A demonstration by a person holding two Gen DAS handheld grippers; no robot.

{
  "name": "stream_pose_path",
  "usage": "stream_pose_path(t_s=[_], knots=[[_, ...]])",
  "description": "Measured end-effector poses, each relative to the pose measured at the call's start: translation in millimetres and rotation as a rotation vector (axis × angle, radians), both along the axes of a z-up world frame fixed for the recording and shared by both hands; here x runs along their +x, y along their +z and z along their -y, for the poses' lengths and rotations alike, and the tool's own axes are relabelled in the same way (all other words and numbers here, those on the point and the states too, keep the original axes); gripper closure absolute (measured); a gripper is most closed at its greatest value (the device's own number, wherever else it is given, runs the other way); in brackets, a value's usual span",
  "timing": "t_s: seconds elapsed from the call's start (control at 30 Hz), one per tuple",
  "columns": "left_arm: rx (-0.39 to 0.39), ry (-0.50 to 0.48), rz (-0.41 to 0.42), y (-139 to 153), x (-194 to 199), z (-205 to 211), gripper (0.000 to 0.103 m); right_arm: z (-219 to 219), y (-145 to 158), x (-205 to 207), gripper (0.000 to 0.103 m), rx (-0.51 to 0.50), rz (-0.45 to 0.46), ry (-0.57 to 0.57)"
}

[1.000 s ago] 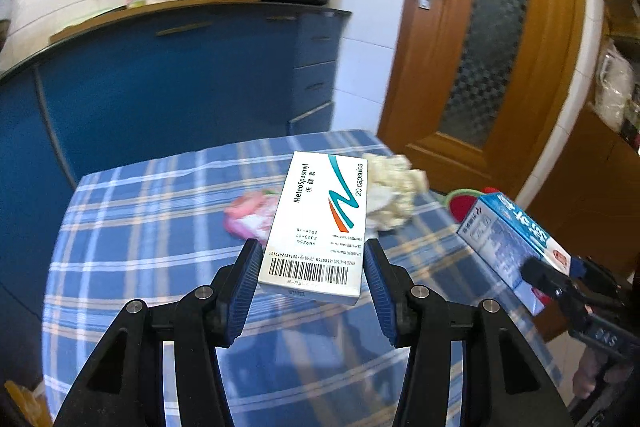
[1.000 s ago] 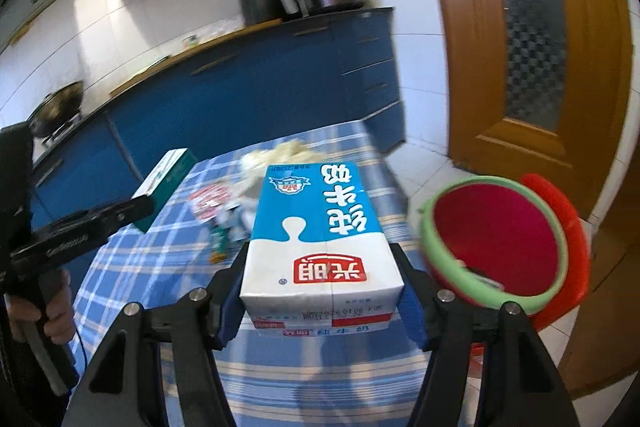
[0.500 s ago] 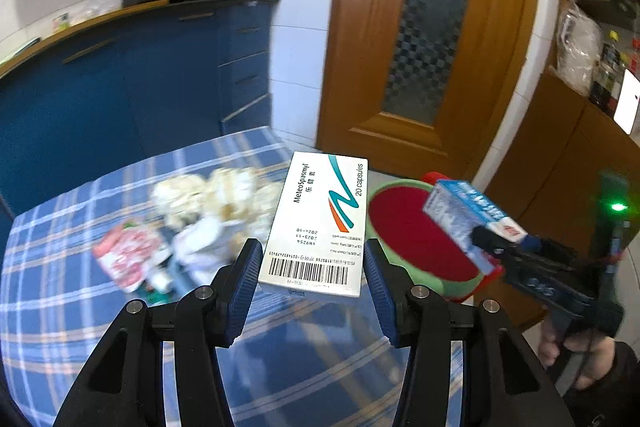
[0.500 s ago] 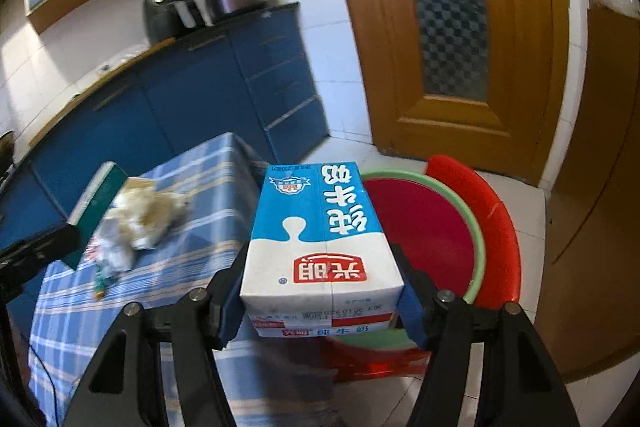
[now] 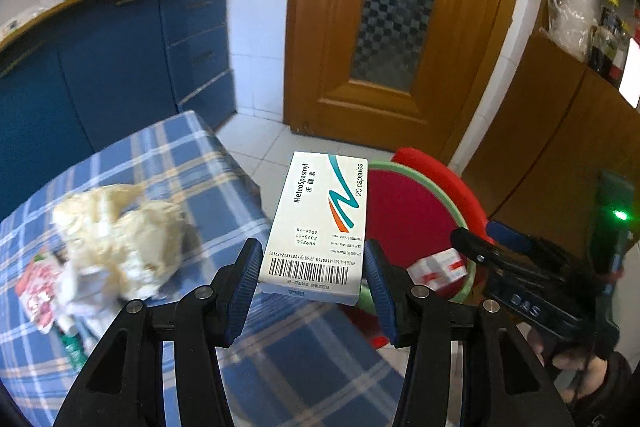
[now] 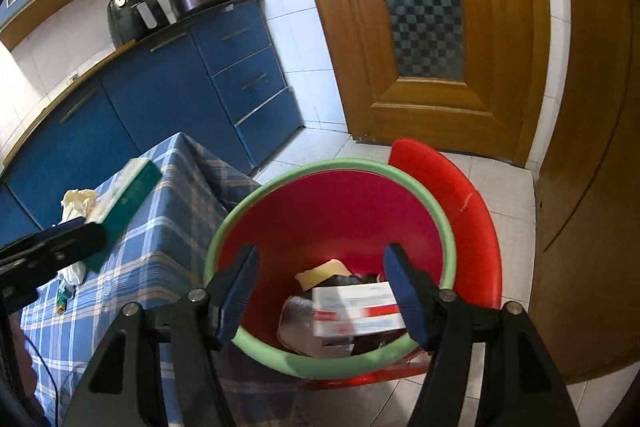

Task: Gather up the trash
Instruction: 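Open both tools over the red bucket to drop box and carton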

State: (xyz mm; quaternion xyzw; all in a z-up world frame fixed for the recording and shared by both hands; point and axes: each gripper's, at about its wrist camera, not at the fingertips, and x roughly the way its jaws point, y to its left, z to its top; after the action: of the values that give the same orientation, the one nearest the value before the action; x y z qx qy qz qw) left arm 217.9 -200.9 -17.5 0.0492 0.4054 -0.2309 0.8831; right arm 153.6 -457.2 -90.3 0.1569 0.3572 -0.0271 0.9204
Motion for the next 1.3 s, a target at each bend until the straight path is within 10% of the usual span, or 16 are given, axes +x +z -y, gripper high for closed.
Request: stream_pose_path(t_s=[0.6, 1.3], knots=[[0.079, -0.082, -0.111, -43, 42, 74, 0.043, 32, 3, -20, 0.035, 0.005, 0.029, -0.095], [0.019, -0.054, -0.043, 3, 8, 28, 0.042, 8, 31, -28, 0.032, 0.007, 0.058, -0.050]])
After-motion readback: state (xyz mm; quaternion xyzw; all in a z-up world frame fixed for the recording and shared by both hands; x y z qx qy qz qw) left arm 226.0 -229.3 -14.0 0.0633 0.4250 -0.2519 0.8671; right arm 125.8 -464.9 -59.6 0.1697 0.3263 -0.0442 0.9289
